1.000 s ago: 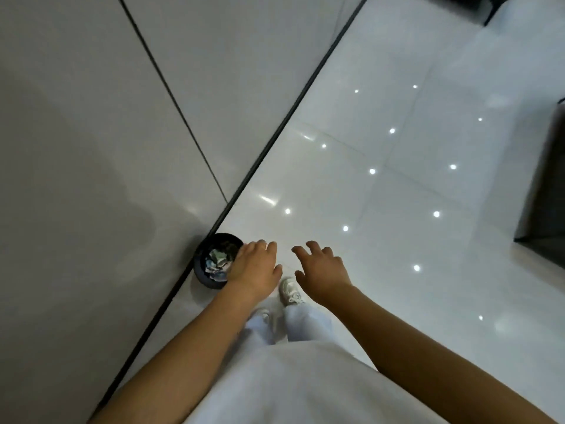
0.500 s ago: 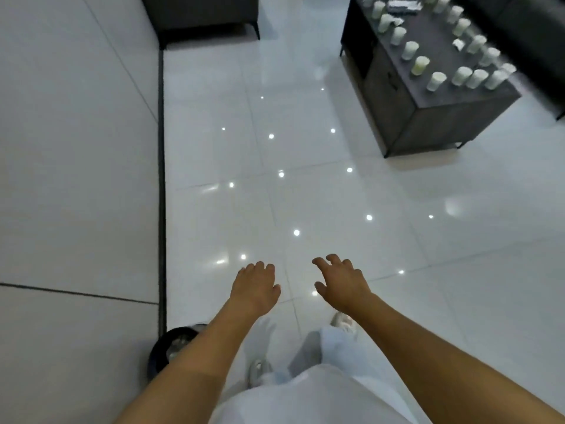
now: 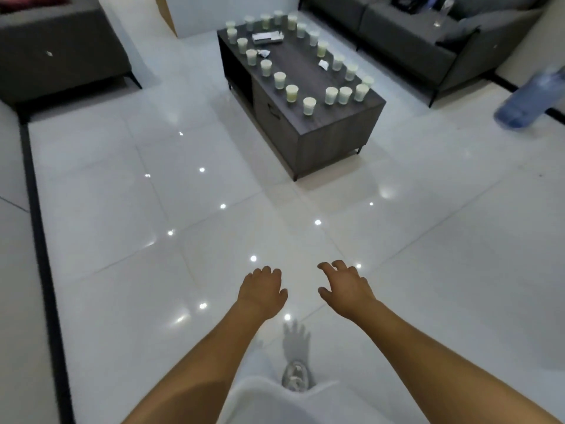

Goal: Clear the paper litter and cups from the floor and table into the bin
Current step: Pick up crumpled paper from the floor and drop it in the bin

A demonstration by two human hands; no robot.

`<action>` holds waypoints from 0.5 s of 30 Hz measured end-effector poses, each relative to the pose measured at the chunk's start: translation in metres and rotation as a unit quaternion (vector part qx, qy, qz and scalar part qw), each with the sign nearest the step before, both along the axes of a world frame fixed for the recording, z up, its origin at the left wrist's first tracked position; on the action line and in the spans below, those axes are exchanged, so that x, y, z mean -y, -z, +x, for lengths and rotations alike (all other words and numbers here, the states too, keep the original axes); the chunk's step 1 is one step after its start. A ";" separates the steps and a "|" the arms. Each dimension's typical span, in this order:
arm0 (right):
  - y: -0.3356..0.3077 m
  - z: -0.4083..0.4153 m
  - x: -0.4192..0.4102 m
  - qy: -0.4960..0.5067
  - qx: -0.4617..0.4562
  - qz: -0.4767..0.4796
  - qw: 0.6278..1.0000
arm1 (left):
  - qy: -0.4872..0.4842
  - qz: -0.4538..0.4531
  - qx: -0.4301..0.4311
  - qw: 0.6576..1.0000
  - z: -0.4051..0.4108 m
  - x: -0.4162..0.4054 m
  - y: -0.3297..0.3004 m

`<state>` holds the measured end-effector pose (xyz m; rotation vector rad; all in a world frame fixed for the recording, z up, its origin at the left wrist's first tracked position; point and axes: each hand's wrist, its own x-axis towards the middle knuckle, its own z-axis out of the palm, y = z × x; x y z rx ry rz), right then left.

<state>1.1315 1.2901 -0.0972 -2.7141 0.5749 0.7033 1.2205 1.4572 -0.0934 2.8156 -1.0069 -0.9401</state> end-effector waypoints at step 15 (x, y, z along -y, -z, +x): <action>0.004 0.163 0.234 0.168 0.028 0.034 0.985 | 0.133 0.004 0.002 0.991 0.207 0.263 0.002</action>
